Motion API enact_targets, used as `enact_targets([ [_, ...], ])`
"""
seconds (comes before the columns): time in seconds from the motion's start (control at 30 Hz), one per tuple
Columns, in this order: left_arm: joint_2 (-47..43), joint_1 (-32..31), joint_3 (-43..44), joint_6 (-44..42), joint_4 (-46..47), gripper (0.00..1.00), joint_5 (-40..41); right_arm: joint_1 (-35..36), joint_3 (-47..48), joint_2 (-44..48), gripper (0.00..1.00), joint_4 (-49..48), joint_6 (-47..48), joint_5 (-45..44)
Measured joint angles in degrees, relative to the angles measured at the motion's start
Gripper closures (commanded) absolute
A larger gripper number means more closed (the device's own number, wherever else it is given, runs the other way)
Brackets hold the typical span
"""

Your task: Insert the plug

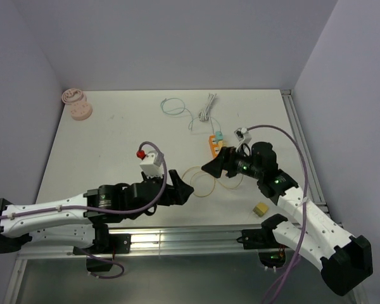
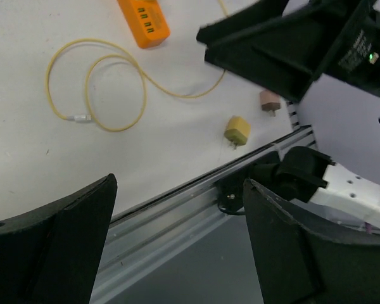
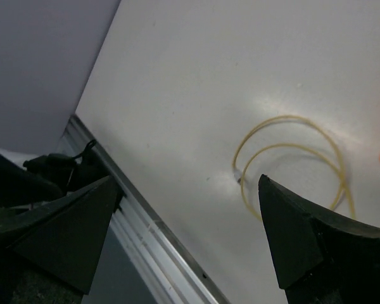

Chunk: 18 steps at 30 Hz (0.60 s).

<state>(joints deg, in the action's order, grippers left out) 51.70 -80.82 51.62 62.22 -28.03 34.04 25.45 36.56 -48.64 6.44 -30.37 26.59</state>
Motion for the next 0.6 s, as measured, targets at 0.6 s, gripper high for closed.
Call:
enact_targets([
  [0.6,7.3,28.3,4.3,0.3,-5.3,0.0,-18.4,12.3,-16.3,14.8,0.04,-0.7,-3.9,-2.3],
])
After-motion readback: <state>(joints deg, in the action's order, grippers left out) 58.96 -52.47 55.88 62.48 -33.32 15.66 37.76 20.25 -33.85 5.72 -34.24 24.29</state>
